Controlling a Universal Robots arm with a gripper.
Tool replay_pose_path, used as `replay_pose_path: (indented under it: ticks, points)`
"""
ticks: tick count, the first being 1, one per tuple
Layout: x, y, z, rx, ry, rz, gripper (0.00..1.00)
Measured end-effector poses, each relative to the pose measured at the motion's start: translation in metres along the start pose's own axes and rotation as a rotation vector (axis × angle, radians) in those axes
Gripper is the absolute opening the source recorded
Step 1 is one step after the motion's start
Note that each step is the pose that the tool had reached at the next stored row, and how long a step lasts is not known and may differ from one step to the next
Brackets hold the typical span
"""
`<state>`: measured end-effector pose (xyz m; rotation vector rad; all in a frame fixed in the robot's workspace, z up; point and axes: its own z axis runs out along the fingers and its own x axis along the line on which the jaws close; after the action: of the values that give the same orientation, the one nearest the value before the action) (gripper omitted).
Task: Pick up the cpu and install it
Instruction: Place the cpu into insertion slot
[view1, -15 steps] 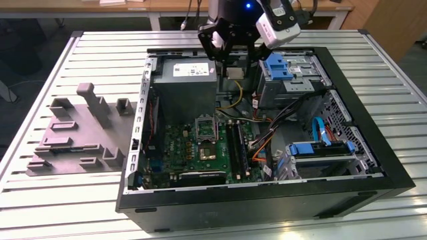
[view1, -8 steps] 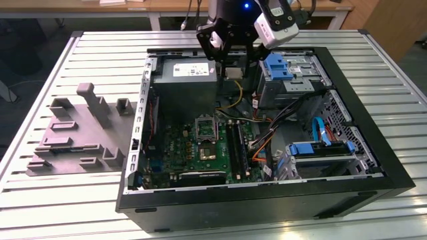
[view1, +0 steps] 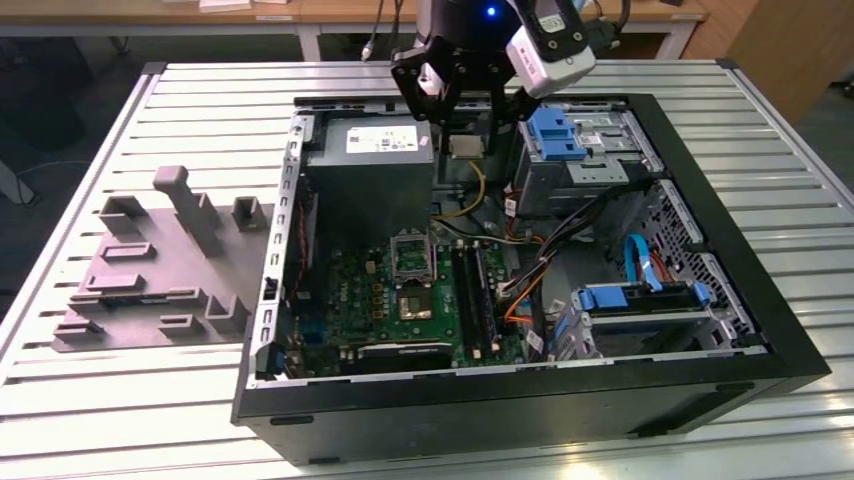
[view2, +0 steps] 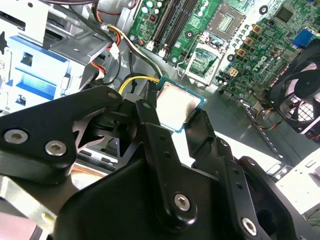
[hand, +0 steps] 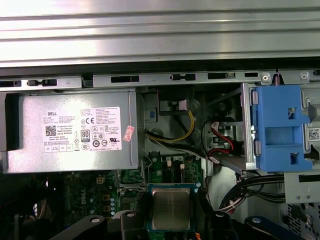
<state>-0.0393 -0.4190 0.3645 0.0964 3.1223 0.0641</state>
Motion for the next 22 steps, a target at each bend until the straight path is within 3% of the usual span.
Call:
replay_pose_path:
  ticks: [7,15,22]
  points:
    - [0.0011,-0.0037,0.0,-0.0001,0.0,0.0,0.47]
    - [0.012,-0.0056,0.0011,-0.0002,0.0008,-0.019,0.47]
    - [0.0149,-0.0092,0.0044,-0.0014,0.0018,-0.043,0.47]
